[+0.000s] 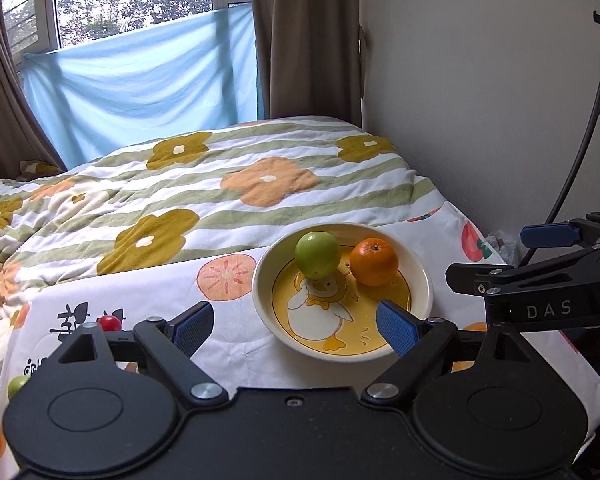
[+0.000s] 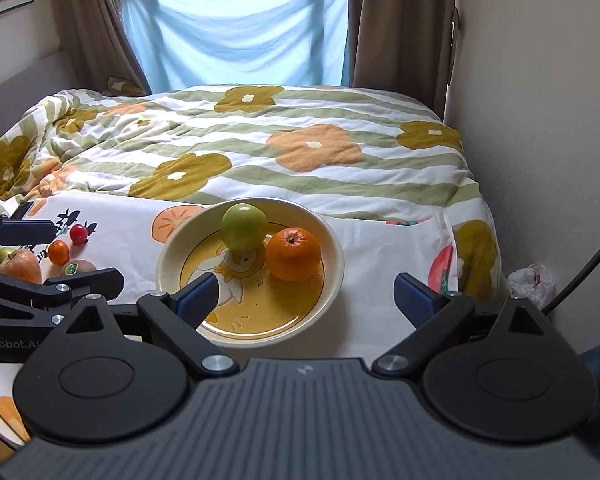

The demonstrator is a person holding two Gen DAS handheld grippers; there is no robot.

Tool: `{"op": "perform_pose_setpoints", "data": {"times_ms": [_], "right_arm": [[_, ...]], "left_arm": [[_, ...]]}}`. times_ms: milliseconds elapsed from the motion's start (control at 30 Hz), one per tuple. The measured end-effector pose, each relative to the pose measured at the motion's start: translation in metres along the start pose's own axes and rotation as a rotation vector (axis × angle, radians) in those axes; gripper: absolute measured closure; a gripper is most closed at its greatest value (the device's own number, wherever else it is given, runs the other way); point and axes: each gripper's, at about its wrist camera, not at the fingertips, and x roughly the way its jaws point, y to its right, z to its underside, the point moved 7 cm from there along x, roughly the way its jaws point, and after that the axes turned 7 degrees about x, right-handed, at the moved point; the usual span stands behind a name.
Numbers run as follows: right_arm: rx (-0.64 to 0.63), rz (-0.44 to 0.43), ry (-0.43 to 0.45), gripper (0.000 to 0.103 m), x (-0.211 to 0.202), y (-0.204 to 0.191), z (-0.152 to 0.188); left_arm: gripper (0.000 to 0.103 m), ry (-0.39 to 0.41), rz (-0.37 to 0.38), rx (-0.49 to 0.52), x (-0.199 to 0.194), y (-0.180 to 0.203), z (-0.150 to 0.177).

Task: Organize fruits
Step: 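Withdraw both grippers from the bowl back toward the remaining fruits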

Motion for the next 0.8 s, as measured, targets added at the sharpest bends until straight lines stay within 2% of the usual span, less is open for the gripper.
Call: {"op": "perform_pose_setpoints", "data": {"times_ms": [200,367,800], "right_arm": [[-0.019,-0.032,0.015,0.0,-0.034,-0.007,0.015],[-0.046,-0.078,0.009,0.0,-0.051,-0.019,0.032],[-0.074,-0.224,-0.024,0.0,-0.057,-0.086,0.069]], "left_arm": [[0.012,0.038,-0.064,-0.055,-0.038,0.005,0.015],[0.012,0.035,-0.128,-0.085,-0.061,-0.001,0.036],[0.012,-0.037,-0.283,-0.167,-0.098,-0.065,0.109]]}}
